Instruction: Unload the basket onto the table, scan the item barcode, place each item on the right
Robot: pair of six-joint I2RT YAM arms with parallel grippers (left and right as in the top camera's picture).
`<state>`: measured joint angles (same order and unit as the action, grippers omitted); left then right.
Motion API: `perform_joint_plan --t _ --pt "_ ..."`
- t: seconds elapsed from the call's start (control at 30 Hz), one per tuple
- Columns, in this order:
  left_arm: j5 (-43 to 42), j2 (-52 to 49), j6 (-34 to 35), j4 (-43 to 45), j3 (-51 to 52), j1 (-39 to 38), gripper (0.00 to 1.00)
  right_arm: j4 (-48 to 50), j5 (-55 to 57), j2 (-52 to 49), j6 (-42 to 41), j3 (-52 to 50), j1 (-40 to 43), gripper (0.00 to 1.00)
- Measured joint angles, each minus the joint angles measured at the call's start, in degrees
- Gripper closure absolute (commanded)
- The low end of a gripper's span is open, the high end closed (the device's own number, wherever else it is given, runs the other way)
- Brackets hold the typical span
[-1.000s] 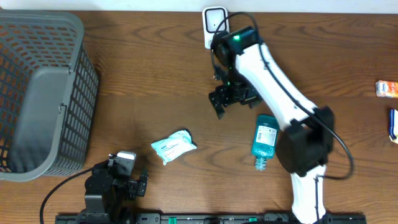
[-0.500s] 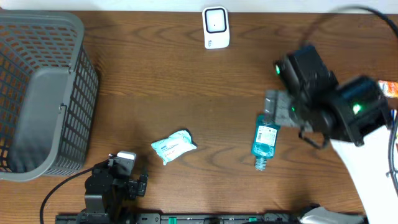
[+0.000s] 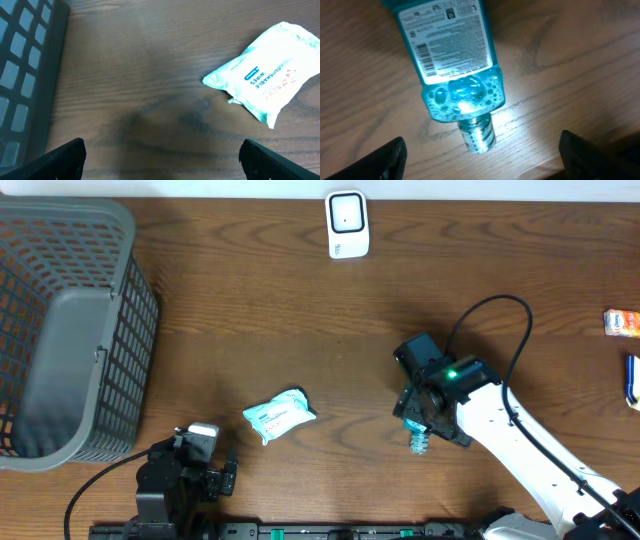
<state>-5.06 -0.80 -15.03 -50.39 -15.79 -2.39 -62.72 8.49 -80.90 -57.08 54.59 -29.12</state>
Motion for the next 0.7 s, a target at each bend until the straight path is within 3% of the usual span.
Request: perform_joint_plan --t 0.4,0.7 --pt "0.0 0.0 0.0 0.0 0.0 0.0 0.02 11.7 -1.4 -0.7 8.2 -5.7 0.0 0.01" --pt "0.0 0.0 0.0 0.0 0.0 0.0 0.02 13.6 -1.0 -5.7 10.1 -7.3 0.0 0.01"
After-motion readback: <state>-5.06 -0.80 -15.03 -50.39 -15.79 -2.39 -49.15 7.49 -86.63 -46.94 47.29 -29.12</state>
